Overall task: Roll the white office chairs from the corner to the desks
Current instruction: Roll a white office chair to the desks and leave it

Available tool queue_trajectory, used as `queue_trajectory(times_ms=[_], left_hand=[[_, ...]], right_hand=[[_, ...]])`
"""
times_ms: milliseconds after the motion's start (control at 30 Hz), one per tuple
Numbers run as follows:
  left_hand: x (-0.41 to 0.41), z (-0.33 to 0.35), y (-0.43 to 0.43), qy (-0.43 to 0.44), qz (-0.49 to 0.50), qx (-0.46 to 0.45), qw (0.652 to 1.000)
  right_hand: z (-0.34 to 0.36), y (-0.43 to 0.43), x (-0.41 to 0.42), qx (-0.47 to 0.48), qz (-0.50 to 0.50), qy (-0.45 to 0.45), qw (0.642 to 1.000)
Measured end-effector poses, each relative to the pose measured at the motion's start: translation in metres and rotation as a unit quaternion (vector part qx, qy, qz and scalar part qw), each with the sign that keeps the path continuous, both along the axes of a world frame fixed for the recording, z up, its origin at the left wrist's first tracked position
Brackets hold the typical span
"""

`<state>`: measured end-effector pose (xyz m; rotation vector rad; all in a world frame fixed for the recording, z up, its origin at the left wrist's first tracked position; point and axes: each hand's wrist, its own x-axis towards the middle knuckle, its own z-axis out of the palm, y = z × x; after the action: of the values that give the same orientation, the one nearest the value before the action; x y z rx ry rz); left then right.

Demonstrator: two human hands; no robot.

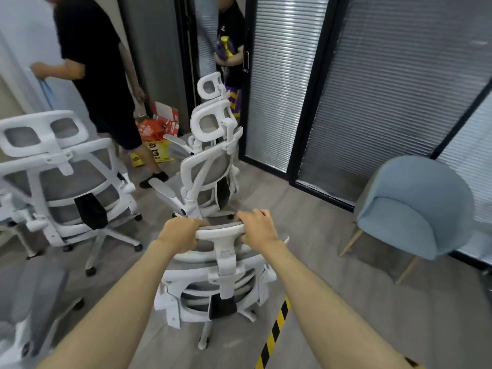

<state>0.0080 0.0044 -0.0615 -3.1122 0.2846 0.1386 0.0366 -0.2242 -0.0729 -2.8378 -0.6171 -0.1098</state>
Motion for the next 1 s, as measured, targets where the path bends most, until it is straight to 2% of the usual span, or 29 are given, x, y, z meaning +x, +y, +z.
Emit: queue_trajectory(times_ms=[233,500,833,1000], left_hand=[[-0.043,0.004,-0.039,0.001,-0.07,0.016,0.997],[-0.112,0.0,-0.12,-0.003,-0.129,0.012,0.992],[-0.228,-0.014,-0.237,-0.054,-0.213,0.015,0.975],[-0.298,-0.007,-0.302,-0.053,-0.26,-0.006,0.964]], right_hand=[[-0.009,-0.047,-0.07,0.01,-0.055,-0.033,0.998],[-0.015,-0.125,-0.173,0.0,-0.139,-0.032,0.99],[-0.016,-0.232,-0.34,-0.021,-0.236,-0.041,0.971],[-0.022,-0.286,-0.424,-0.035,-0.293,-0.047,0.954]])
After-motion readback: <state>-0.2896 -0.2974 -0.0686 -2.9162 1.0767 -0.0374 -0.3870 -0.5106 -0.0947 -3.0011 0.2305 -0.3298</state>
